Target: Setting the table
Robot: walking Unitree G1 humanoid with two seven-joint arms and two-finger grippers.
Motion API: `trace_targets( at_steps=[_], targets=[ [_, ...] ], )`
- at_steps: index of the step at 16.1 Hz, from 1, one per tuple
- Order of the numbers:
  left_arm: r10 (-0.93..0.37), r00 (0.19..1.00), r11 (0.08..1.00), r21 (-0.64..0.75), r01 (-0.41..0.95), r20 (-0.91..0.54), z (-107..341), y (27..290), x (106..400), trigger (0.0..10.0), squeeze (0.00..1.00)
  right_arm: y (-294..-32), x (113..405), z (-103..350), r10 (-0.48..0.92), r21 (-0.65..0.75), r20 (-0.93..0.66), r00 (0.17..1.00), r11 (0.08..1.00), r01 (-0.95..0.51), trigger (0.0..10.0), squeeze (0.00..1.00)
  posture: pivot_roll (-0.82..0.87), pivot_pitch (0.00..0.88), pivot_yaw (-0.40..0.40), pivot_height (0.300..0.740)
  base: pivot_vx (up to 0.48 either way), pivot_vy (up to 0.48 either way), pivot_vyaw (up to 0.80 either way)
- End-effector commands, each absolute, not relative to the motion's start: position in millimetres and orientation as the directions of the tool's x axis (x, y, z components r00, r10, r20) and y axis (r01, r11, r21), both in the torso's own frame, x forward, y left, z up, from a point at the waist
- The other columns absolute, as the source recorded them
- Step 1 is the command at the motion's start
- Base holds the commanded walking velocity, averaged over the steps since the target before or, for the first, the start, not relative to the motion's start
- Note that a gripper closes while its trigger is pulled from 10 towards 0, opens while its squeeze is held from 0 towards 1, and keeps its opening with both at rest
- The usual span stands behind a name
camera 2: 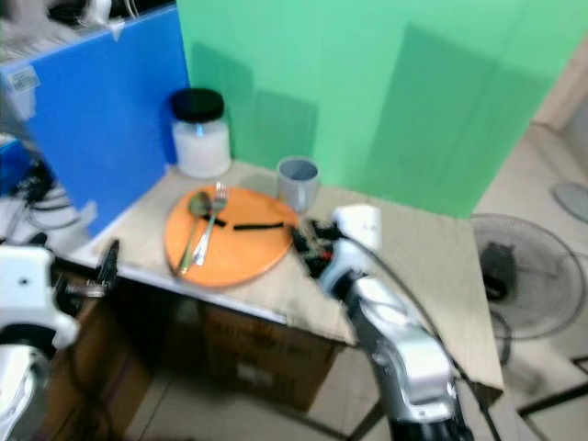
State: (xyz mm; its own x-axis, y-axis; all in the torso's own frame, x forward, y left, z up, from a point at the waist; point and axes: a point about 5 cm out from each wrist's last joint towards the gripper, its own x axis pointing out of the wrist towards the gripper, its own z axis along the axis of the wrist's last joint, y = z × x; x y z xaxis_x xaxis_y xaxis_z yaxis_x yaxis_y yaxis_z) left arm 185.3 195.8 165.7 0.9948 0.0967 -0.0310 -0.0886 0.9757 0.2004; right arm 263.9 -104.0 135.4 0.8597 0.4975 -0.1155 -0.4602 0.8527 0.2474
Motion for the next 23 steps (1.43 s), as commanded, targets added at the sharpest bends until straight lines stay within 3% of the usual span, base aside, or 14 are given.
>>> trace_targets(
  at_steps=[1, 7, 8, 14, 15, 19, 20, 21, 23],
  targets=[
    [0.063, 0.998, 0.98, 0.189, -0.057, -0.026, 167, 190, 187, 10.0, 0.0, -116, 266, 133, 0.453, 0.221, -0.132, 0.882, 0.881, -0.419, 10.0, 0.0, 0.02, 0.0, -0.034, 0.74, 0.352, 0.0, 0.0],
    [0.034, 0.999, 0.983, 0.18, -0.028, -0.032, 167, 187, 189, 10.0, 0.0, -109, 269, 132, 0.444, 0.233, -0.124, 0.888, 0.882, -0.409, 10.0, 0.0, 0.01, 0.0, -0.028, 0.74, 0.346, 0.0, 0.0],
    [0.012, 0.999, 0.986, 0.169, -0.004, -0.046, 166, 185, 189, 10.0, 0.0, -108, 271, 131, 0.435, 0.246, -0.121, 0.892, 0.884, -0.398, 10.0, 1.0, 0.01, 0.0, -0.024, 0.74, 0.0, 0.0, 0.0],
    [-0.222, 0.972, 0.961, 0.15, 0.231, -0.075, 167, 162, 196, 10.0, 0.0, -87, 291, 120, 0.426, 0.189, -0.172, 0.888, 0.899, -0.395, 10.0, 1.0, 0.03, 0.0, -0.014, 0.74, 0.0, 0.0, 0.0],
    [-0.307, 0.948, 0.938, 0.14, 0.317, -0.091, 168, 156, 198, 10.0, 0.0, -81, 297, 116, 0.396, 0.15, -0.193, 0.898, 0.916, -0.372, 10.0, 1.0, 0.03, 0.0, -0.017, 0.74, 0.0, 0.0, 0.0],
    [-0.442, 0.889, 0.885, 0.104, 0.454, -0.12, 166, 146, 197, 10.0, 0.0, -70, 310, 112, 0.334, 0.067, -0.209, 0.919, 0.943, -0.327, 10.0, 1.0, 0.02, 0.002, -0.009, 0.74, 0.0, 0.0, 0.0],
    [-0.477, 0.869, 0.867, 0.091, 0.49, -0.132, 165, 143, 195, 10.0, 0.0, -66, 312, 111, 0.334, 0.062, -0.216, 0.917, 0.942, -0.329, 10.0, 0.24, 0.02, 0.002, -0.008, 0.74, 0.0, 0.0, 0.0],
    [-0.516, 0.844, 0.845, 0.072, 0.529, -0.144, 164, 138, 193, 10.0, 0.0, -58, 314, 109, 0.354, 0.075, -0.22, 0.909, 0.935, -0.346, 10.0, 0.0, 0.02, 0.002, -0.009, 0.74, 0.0, 0.0, 0.0],
    [-0.548, 0.821, 0.824, 0.065, 0.563, -0.158, 162, 134, 190, 10.0, 0.0, -47, 320, 105, 0.359, 0.099, -0.228, 0.905, 0.933, -0.345, 10.0, 0.0, 0.03, 0.003, -0.013, 0.74, 0.0, 0.0, 0.0]
  ],
)
